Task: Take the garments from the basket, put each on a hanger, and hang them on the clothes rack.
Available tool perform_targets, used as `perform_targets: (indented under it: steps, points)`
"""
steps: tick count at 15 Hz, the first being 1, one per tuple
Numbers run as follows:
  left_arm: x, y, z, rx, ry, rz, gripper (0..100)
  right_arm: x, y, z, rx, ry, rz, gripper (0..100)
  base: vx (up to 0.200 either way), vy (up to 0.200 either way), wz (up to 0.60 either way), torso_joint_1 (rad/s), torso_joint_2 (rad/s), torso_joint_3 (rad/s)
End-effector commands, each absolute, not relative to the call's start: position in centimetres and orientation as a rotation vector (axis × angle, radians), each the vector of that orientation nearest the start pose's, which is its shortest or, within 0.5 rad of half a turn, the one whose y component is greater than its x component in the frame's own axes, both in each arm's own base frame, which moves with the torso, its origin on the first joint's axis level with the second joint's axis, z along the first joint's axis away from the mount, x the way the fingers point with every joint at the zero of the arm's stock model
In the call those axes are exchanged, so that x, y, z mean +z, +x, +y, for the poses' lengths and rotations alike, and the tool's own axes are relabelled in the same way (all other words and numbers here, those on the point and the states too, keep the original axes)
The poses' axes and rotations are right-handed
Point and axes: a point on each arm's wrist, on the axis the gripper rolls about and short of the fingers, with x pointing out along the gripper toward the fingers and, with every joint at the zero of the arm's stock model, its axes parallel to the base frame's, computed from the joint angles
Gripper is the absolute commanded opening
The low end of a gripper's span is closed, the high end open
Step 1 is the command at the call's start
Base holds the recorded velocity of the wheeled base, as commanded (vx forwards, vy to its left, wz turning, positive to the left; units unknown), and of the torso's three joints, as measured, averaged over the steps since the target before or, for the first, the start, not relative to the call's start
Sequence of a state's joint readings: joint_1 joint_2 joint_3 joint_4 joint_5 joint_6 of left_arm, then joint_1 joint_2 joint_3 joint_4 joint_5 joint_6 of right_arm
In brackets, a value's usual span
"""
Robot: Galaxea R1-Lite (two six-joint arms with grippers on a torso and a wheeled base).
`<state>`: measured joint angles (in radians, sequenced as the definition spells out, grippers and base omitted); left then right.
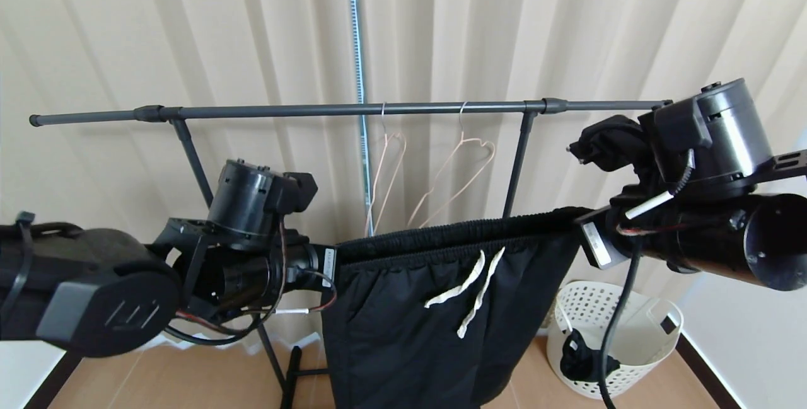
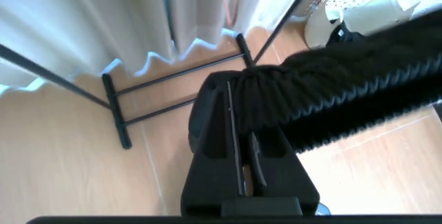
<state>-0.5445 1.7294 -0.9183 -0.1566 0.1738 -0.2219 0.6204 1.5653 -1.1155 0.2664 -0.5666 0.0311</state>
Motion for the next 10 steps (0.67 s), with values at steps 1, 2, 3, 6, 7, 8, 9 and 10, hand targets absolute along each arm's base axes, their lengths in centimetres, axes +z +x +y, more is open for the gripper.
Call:
perform_targets:
  steps: [1, 2, 3, 6, 7, 8, 9, 10]
  points:
    - [19.5, 27.3, -15.1, -0.274, -0.002, 0.620, 0, 24.0, 19.1, 15.0, 0.180, -0.389, 0.600, 0, 0.000, 0.000, 0.00, 0.000, 0.00, 0.000]
    - [20.4, 27.4, -15.3, -0.305, 0.018, 0.633, 0, 24.1, 18.9, 15.4, 0.219, -0.380, 0.601, 0, 0.000, 0.000, 0.00, 0.000, 0.00, 0.000]
    - [20.8, 27.4, -15.5, -0.324, 0.033, 0.631, 0, 24.4, 18.9, 15.5, 0.228, -0.369, 0.594, 0, 0.000, 0.000, 0.00, 0.000, 0.00, 0.000]
    - [21.2, 27.4, -15.5, -0.423, 0.080, 0.623, 0, 25.0, 19.7, 16.3, 0.195, -0.256, 0.593, 0, 0.000, 0.000, 0.00, 0.000, 0.00, 0.000]
    - [21.2, 27.4, -15.4, -0.459, 0.094, 0.623, 0, 25.4, 19.8, 16.5, 0.184, -0.222, 0.599, 0, 0.000, 0.000, 0.00, 0.000, 0.00, 0.000]
    - [21.2, 27.3, -15.5, -0.492, 0.089, 0.625, 0, 25.7, 19.9, 16.6, 0.180, -0.201, 0.597, 0, 0.000, 0.000, 0.00, 0.000, 0.00, 0.000]
    - [21.3, 27.4, -15.5, -0.500, 0.092, 0.622, 0, 25.5, 20.2, 16.7, 0.173, -0.201, 0.602, 0, 0.000, 0.000, 0.00, 0.000, 0.00, 0.000]
    - [21.3, 27.3, -15.4, -0.499, 0.093, 0.621, 0, 25.4, 20.4, 16.8, 0.163, -0.202, 0.602, 0, 0.000, 0.000, 0.00, 0.000, 0.00, 0.000]
